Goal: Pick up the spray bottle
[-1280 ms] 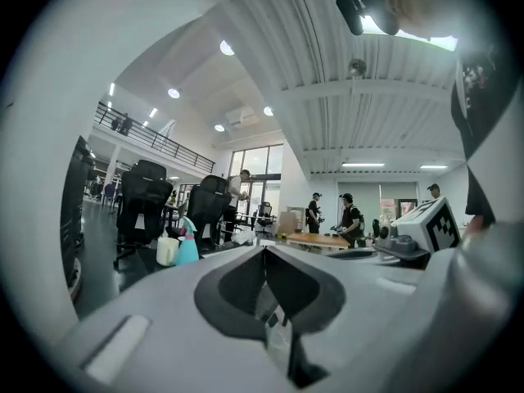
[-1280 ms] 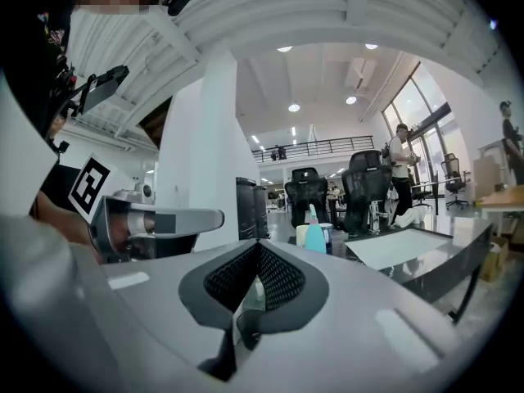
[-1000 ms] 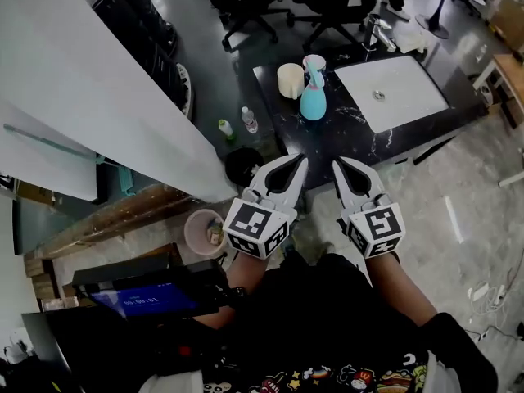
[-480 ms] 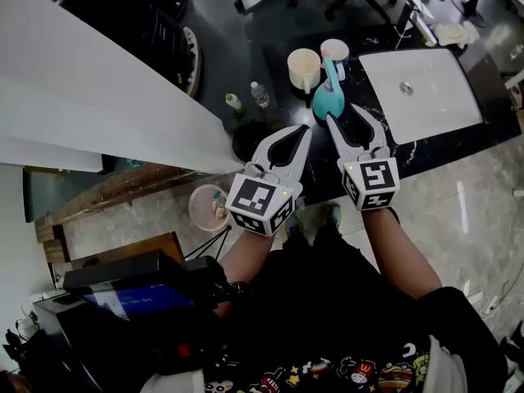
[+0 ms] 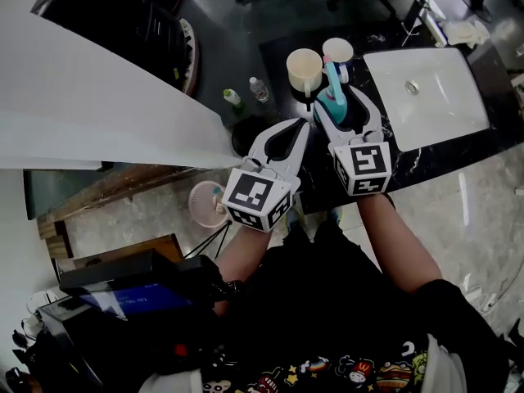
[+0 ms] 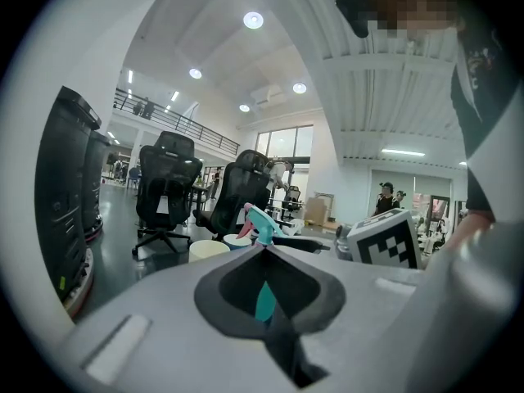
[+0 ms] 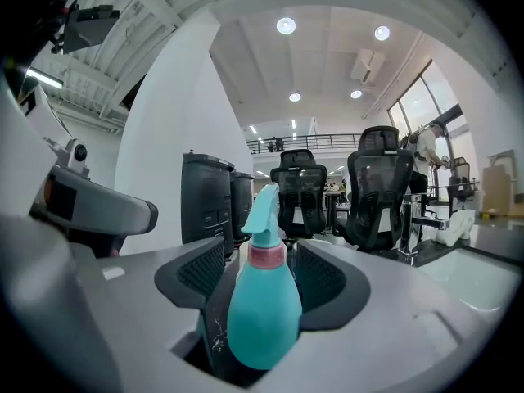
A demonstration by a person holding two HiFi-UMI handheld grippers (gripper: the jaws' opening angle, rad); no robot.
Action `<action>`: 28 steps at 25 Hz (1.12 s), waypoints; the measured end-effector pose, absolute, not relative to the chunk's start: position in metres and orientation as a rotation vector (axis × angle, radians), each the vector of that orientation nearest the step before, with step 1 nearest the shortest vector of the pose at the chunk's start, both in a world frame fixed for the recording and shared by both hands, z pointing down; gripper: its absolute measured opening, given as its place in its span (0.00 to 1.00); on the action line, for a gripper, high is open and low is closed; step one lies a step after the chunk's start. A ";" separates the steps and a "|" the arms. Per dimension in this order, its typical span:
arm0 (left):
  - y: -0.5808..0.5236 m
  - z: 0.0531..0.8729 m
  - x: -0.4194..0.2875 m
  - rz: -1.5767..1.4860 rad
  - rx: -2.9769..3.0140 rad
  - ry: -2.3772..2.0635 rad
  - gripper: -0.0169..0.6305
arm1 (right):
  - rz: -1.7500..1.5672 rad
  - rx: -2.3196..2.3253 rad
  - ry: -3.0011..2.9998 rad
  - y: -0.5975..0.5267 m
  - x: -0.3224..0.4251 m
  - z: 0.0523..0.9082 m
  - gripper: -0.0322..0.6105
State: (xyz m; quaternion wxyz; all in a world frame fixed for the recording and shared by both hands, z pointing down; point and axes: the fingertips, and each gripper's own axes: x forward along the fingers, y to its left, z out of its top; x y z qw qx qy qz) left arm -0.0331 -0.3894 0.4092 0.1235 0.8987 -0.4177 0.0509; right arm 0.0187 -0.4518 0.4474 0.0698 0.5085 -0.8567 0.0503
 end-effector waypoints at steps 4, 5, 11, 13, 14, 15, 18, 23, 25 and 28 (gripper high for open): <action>-0.395 0.411 -0.033 0.152 2.620 -1.201 0.03 | 0.164 1.557 -2.568 -0.463 0.018 0.448 0.47; -0.397 0.412 -0.034 0.151 2.617 -1.198 0.03 | 0.166 1.566 -2.563 -0.465 0.019 0.448 0.45; -0.405 0.415 -0.039 0.150 2.612 -1.194 0.03 | 0.143 1.601 -2.550 -0.468 0.020 0.446 0.33; -0.406 0.415 -0.041 0.148 2.610 -1.192 0.03 | 0.134 1.601 -2.556 -0.467 0.019 0.443 0.32; -0.407 0.415 -0.041 0.147 2.610 -1.191 0.03 | 0.126 1.599 -2.559 -0.467 0.018 0.441 0.32; -0.407 0.415 -0.041 0.146 2.610 -1.190 0.03 | 0.119 1.596 -2.562 -0.467 0.018 0.439 0.32; -0.408 0.413 -0.041 0.142 2.612 -1.186 0.03 | 0.105 1.595 -2.572 -0.466 0.018 0.432 0.32; -0.407 0.408 -0.043 0.133 2.621 -1.186 0.03 | 0.082 1.599 -2.596 -0.461 0.017 0.416 0.32; -0.406 0.404 -0.044 0.125 2.625 -1.187 0.03 | 0.076 1.604 -2.611 -0.456 0.018 0.407 0.32; -0.404 0.398 -0.046 0.114 2.637 -1.190 0.03 | 0.067 1.622 -2.634 -0.446 0.022 0.392 0.32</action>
